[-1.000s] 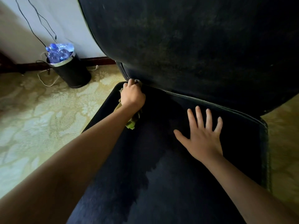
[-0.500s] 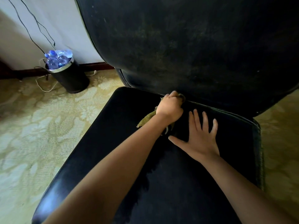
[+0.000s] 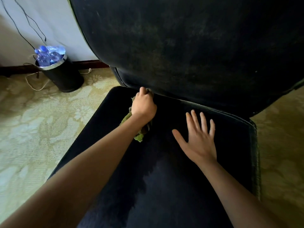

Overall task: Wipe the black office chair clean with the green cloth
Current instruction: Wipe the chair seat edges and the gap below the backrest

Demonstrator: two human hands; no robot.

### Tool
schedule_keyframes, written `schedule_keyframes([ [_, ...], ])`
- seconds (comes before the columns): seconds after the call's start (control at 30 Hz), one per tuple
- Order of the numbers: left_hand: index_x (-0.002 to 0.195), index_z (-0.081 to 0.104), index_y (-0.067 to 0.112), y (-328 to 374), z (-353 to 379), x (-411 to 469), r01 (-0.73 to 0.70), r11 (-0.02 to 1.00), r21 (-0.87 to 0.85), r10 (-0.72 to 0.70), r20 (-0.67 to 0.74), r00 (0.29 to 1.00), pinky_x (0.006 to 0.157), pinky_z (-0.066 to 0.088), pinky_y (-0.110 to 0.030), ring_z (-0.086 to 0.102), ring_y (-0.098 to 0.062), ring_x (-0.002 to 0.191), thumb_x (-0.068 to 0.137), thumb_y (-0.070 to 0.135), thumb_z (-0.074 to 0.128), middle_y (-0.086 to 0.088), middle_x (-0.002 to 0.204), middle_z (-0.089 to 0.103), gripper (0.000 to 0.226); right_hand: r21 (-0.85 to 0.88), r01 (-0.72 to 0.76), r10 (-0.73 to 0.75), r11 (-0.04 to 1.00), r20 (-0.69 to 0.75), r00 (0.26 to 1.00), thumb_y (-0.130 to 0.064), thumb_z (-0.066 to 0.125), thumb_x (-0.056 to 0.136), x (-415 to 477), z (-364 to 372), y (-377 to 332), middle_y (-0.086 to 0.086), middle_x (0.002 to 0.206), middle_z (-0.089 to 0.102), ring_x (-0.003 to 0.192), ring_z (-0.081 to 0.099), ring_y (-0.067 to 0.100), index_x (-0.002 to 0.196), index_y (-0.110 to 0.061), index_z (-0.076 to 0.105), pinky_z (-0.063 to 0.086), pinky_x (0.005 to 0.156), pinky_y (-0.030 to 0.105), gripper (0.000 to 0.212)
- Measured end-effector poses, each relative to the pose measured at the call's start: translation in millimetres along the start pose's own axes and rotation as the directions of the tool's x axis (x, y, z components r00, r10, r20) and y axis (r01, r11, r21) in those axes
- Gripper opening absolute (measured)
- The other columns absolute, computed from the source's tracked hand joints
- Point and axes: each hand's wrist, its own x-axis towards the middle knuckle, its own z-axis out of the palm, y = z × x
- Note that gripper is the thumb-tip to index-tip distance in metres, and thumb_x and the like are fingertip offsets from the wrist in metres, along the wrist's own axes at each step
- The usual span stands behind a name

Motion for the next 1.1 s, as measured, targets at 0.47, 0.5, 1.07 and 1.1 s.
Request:
schedule_keyframes([
  [0.47,0.117,0.058,0.006,54,16,2,-0.262,0.963,-0.068,0.270,0.155,0.950,0.088,0.042,-0.034,0.044,-0.029,0.114,0.088,0.009,0.046,-0.009,0.127,0.037,0.031,0.049,-0.014,0.017,0.999,-0.058,0.998,-0.061,-0.016,0.073,0,-1,0,0.005,0.159,0.003,0.145,-0.007,0.018,0.150,-0.013,-0.004,-0.015,0.113,0.036,0.092],
  [0.5,0.118,0.058,0.007,58,18,1,-0.291,0.954,-0.072,0.299,0.158,0.941,0.088,0.042,-0.033,0.044,-0.029,0.115,0.089,0.010,0.046,-0.009,0.128,0.037,0.032,0.048,-0.009,0.012,0.999,-0.062,0.998,-0.061,-0.016,0.073,0,-1,0,0.005,0.159,0.003,0.145,-0.006,0.018,0.150,-0.013,-0.004,-0.014,0.113,0.036,0.091],
  [1.07,0.123,0.051,0.010,14,15,-13,-0.250,0.965,0.086,0.252,-0.019,0.968,0.083,0.043,-0.039,0.045,-0.032,0.109,0.090,0.015,0.044,-0.012,0.121,0.040,0.034,0.186,-0.056,0.102,0.981,-0.250,0.963,-0.053,0.004,0.086,1,9,3,0.018,0.150,0.031,0.142,0.023,0.028,0.145,-0.003,0.029,0.003,0.116,0.040,0.081],
  [1.1,0.120,0.052,0.009,20,16,-10,-0.241,0.967,0.078,0.241,-0.001,0.970,0.084,0.044,-0.040,0.045,-0.033,0.109,0.089,0.013,0.045,-0.012,0.121,0.040,0.033,0.160,-0.049,0.086,0.986,-0.229,0.970,-0.054,0.001,0.085,1,9,2,0.017,0.152,0.027,0.143,0.020,0.027,0.147,-0.005,0.023,0.000,0.115,0.039,0.082],
])
